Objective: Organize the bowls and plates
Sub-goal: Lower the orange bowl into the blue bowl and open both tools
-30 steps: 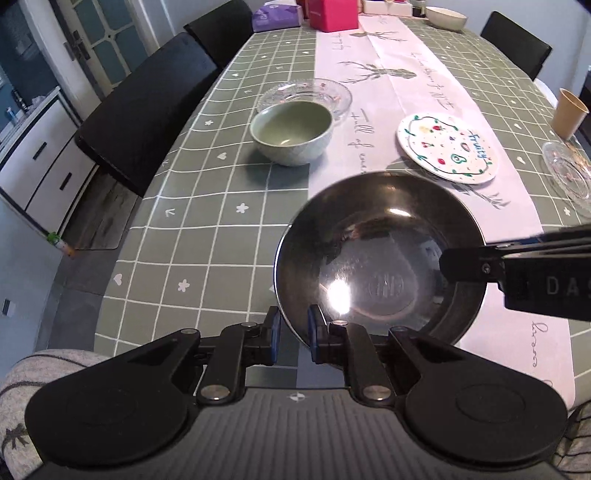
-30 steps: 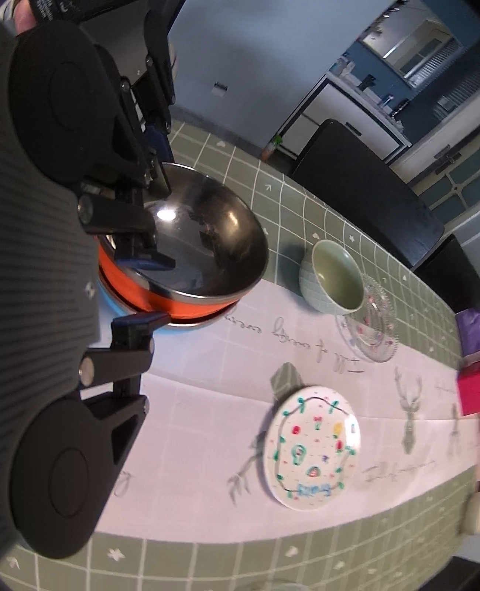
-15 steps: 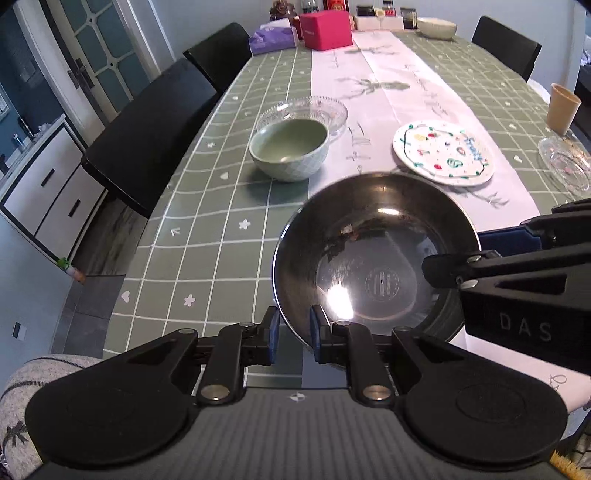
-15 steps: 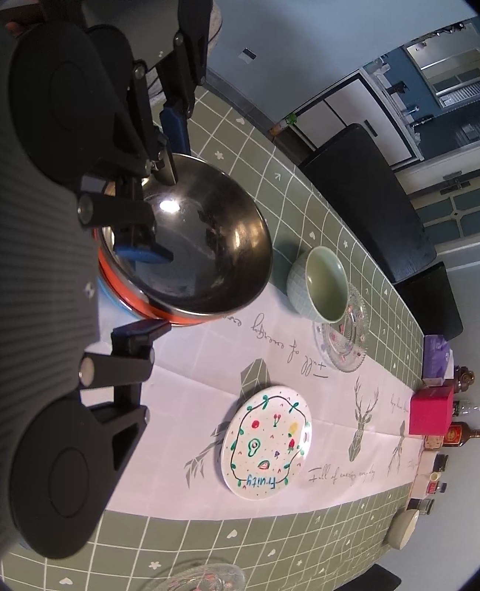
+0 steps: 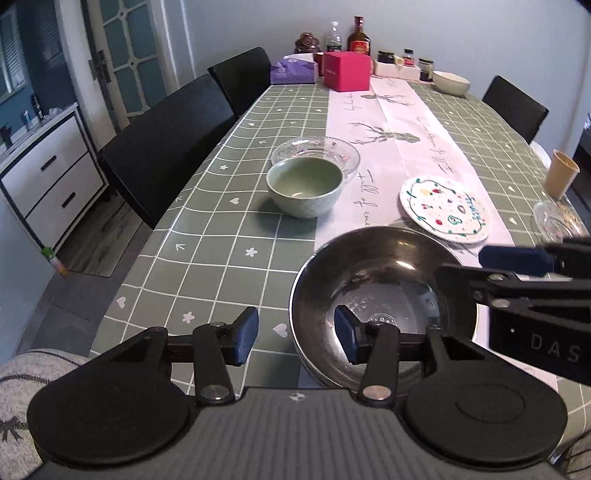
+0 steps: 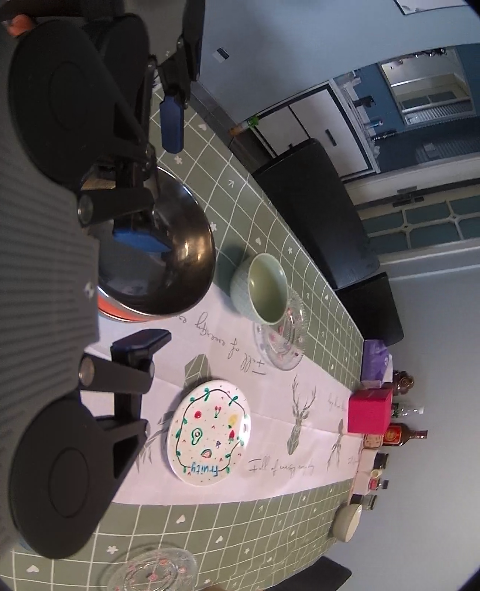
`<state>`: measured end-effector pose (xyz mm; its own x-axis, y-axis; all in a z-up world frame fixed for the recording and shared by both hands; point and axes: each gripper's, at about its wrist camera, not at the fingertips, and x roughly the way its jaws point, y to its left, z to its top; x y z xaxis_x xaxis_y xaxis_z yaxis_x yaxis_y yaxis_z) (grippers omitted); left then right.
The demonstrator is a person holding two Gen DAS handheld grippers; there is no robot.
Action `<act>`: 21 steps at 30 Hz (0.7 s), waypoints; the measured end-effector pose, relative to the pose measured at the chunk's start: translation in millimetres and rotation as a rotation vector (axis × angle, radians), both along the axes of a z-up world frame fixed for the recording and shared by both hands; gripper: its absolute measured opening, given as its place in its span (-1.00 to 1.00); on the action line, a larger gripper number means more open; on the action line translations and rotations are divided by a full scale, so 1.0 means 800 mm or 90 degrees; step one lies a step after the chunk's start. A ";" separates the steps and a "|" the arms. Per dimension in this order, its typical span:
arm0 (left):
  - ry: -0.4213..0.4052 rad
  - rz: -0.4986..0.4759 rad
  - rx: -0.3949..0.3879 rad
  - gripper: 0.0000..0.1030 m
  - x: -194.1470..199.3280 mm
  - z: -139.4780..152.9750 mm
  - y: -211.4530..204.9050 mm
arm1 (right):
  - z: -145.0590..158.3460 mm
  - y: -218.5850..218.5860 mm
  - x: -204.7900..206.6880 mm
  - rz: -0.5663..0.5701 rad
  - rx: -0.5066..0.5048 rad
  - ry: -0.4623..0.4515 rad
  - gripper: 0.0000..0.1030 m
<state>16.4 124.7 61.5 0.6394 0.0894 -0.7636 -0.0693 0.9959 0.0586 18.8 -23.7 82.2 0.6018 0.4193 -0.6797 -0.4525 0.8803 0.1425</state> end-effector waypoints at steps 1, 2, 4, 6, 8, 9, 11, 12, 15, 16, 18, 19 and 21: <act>0.000 0.005 -0.006 0.08 0.001 0.000 0.002 | -0.002 0.000 0.001 -0.001 -0.006 0.002 -0.46; 0.003 0.012 -0.014 0.08 0.003 0.000 0.005 | -0.005 0.000 0.001 -0.001 -0.009 0.007 -0.65; 0.011 0.024 -0.030 0.08 0.006 -0.002 0.010 | -0.010 0.001 0.001 0.000 -0.014 0.011 -0.71; 0.019 0.035 -0.046 0.08 0.008 -0.004 0.015 | -0.014 0.003 -0.001 0.005 -0.029 0.006 -0.72; 0.019 0.047 -0.040 0.08 0.008 -0.006 0.015 | -0.017 0.004 -0.003 0.004 -0.047 -0.004 -0.86; 0.016 0.049 -0.028 0.08 0.007 -0.007 0.013 | -0.018 0.003 -0.003 0.005 -0.049 -0.004 -0.87; 0.012 0.044 -0.008 0.08 0.005 -0.008 0.008 | -0.020 0.001 -0.002 0.004 -0.043 0.000 -0.87; 0.011 0.041 -0.001 0.08 0.004 -0.009 0.005 | -0.020 -0.001 -0.003 0.004 -0.042 0.003 -0.87; 0.013 0.036 0.020 0.08 0.004 -0.011 -0.001 | -0.022 0.001 -0.004 0.007 -0.051 -0.001 -0.87; 0.015 0.034 0.025 0.08 0.004 -0.012 -0.002 | -0.023 0.003 -0.006 0.008 -0.056 -0.005 -0.87; 0.017 0.027 0.027 0.08 0.004 -0.012 -0.004 | -0.023 0.005 -0.008 0.009 -0.062 -0.011 -0.86; 0.018 0.024 0.026 0.09 0.003 -0.012 -0.004 | -0.023 0.005 -0.008 0.009 -0.063 -0.011 -0.84; 0.016 0.022 0.020 0.20 0.002 -0.012 -0.003 | -0.023 0.005 -0.008 0.006 -0.056 -0.007 -0.78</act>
